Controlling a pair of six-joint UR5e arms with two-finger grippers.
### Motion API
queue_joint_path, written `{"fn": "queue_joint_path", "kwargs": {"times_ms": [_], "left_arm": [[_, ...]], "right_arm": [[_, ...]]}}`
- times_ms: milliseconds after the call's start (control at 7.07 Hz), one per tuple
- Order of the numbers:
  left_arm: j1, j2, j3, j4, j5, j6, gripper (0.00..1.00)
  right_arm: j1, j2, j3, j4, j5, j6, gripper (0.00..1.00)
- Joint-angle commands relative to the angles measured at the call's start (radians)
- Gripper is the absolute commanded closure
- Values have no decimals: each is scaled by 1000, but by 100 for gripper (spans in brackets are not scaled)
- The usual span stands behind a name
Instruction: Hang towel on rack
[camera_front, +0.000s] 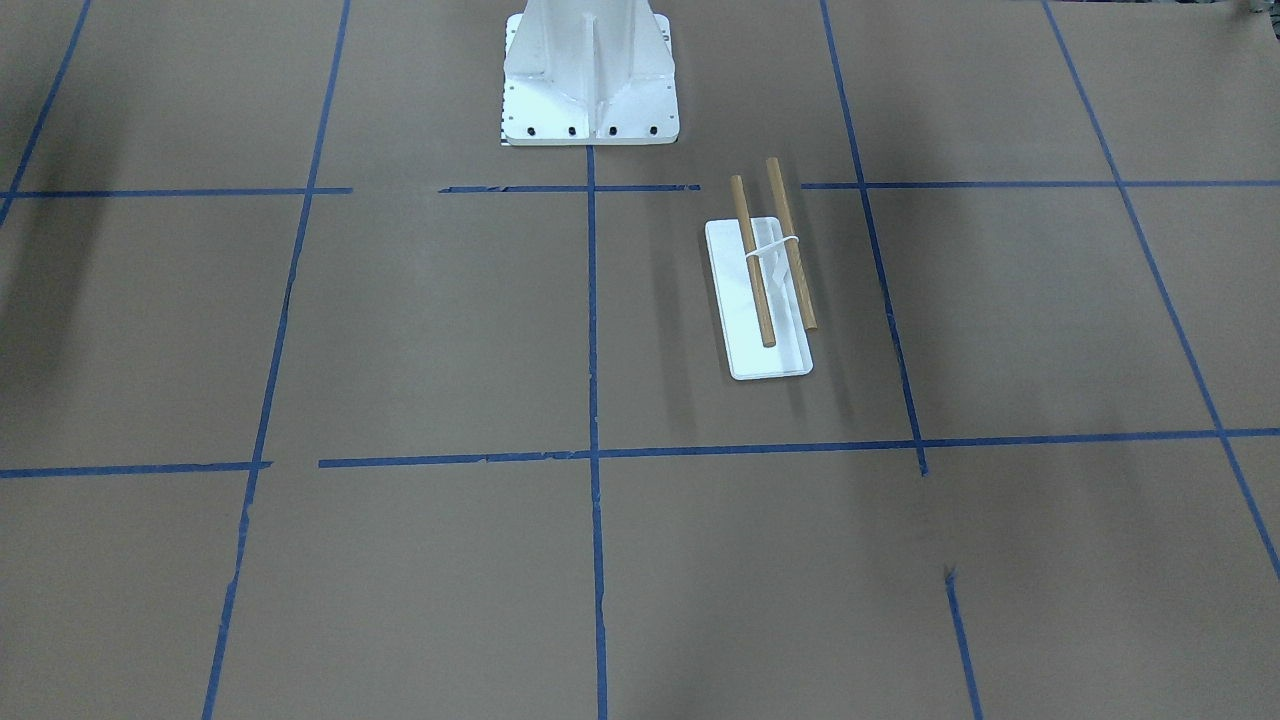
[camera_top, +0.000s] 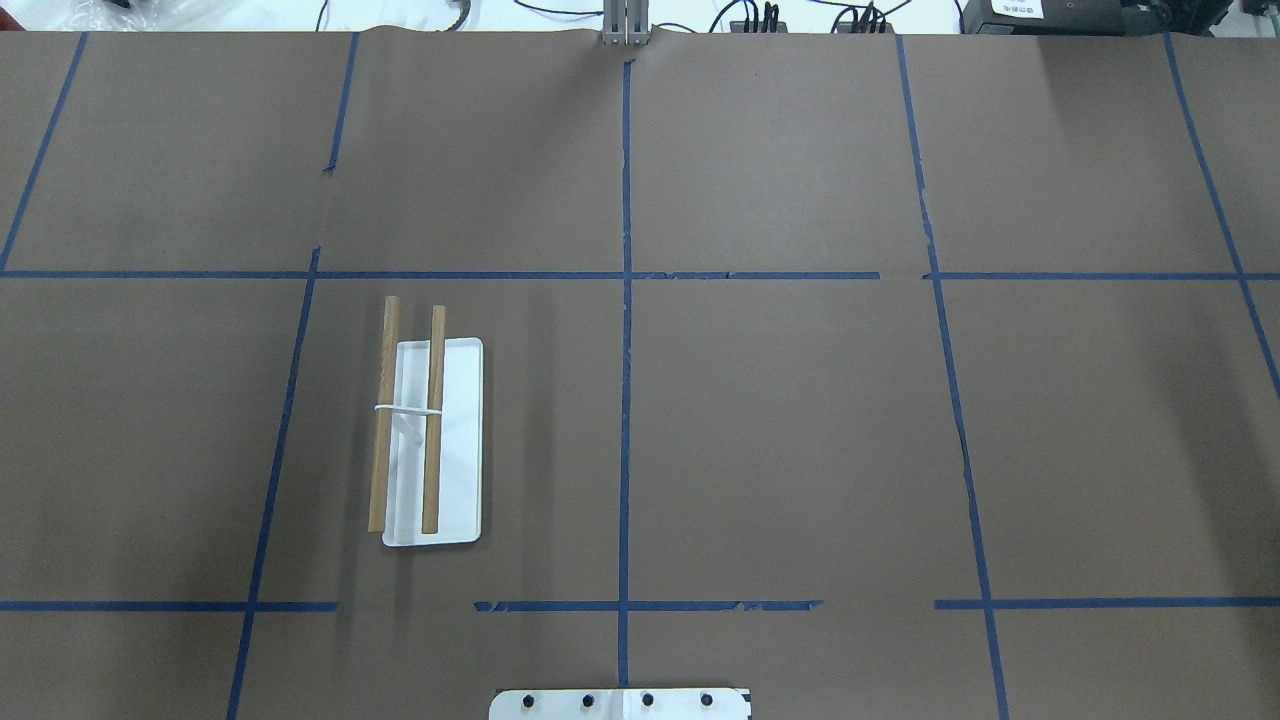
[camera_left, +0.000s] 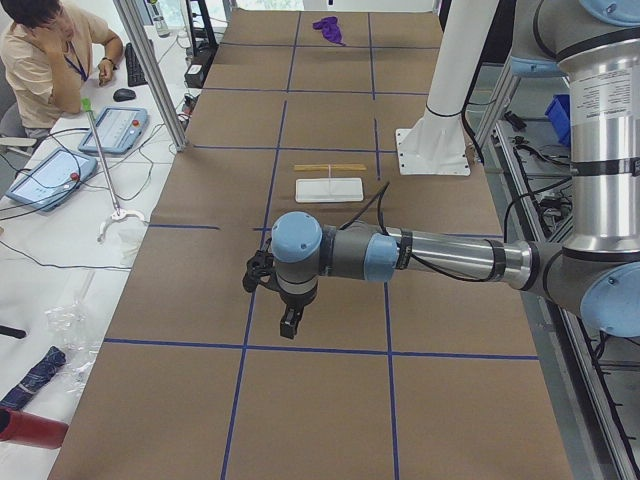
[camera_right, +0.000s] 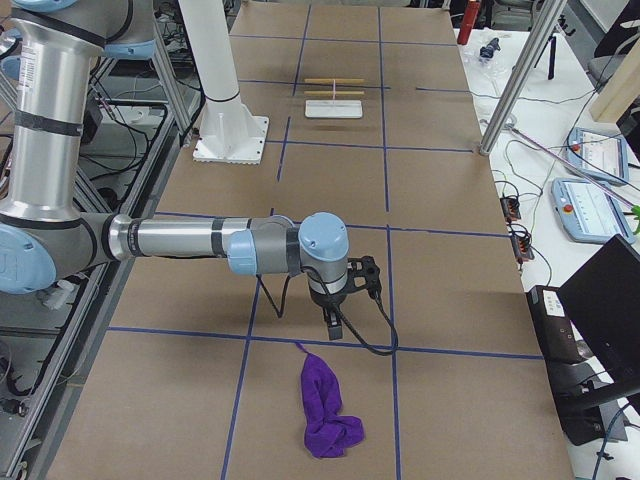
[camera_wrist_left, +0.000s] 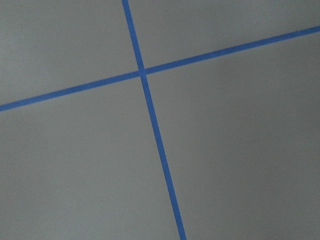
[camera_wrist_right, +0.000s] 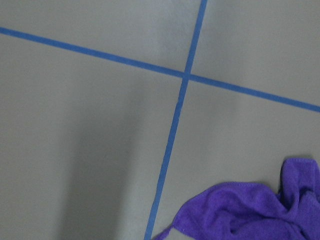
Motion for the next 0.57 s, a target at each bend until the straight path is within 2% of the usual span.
{"fn": "queue_joint_path", "kwargs": {"times_ms": [0,283,425], "left_arm": [[-3,-53,3,-109,-12,7,0],[-3,-24,51,-406,-3,-15,0],[-3,-20,84,-450,-3,-16,0]], "right_arm": [[2,19,-24,108,53,33,0],[2,-21,-63,176,58,6,0],[-1,-34,-136,309,53,-63,0]]}}
